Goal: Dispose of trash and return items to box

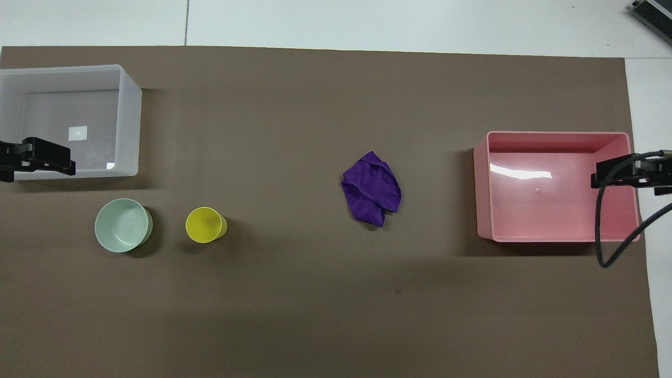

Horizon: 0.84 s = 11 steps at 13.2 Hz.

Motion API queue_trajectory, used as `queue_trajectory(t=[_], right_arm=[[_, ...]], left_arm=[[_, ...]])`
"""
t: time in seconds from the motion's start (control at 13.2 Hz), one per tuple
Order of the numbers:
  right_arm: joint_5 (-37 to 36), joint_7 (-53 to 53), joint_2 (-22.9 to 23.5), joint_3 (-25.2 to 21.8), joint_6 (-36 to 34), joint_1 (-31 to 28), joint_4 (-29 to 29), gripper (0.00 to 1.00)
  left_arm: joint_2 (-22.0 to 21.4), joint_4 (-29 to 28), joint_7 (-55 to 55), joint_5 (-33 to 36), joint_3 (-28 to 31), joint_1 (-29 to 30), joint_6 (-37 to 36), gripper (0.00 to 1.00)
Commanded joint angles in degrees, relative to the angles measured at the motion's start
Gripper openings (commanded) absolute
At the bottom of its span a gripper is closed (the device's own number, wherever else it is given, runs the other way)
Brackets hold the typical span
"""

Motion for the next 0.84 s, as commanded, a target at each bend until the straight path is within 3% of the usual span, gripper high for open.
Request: queue_trajectory(t=[0.0, 0.76], right_arm=[[0.50, -1.44, -0.91, 0.49, 0.35, -0.74, -0.97, 1.00], [0.59, -1.62, -1.08, 0.49, 0.17, -0.74, -0.79, 1.00]], left_arm=[[-0.26, -0.07, 0.84, -0.52, 0.03, 0.25, -0.59, 1.00], [-0.35, -0.25, 0.84, -0.52, 0.11, 0.25, -1.29, 1.00]])
